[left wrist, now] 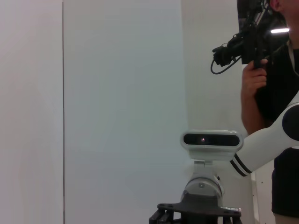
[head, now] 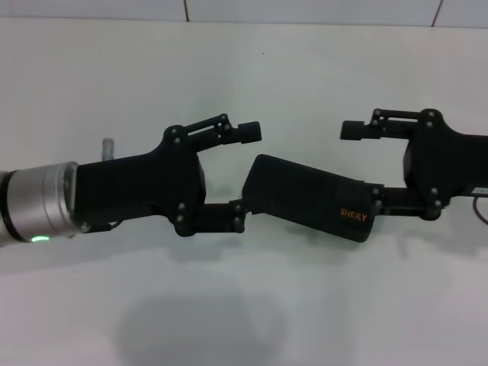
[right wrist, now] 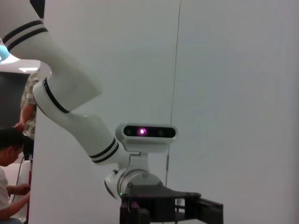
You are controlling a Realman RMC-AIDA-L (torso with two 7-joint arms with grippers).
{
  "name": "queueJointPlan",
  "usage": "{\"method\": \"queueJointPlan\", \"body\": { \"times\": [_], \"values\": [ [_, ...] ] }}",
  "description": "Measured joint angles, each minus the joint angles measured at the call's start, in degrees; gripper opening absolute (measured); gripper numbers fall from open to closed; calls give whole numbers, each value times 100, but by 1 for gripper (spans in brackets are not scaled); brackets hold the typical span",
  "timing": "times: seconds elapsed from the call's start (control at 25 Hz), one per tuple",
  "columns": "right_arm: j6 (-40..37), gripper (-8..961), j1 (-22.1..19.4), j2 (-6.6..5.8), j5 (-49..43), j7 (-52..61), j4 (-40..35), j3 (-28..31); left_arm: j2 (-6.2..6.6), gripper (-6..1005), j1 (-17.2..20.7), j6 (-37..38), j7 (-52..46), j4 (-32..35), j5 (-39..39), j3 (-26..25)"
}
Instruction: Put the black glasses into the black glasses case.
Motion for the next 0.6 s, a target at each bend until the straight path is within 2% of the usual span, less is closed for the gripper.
{"method": "queueJointPlan", "body": {
  "times": [0.2,0.6],
  "values": [
    [61,670,40,115,-15,-104,-3,-40,6,830,88,9,7,-7,9,3],
    [227,670,98,175,-5,-318,220,-65,62,830,264,485,104,-297,71,22]
  ]
}}
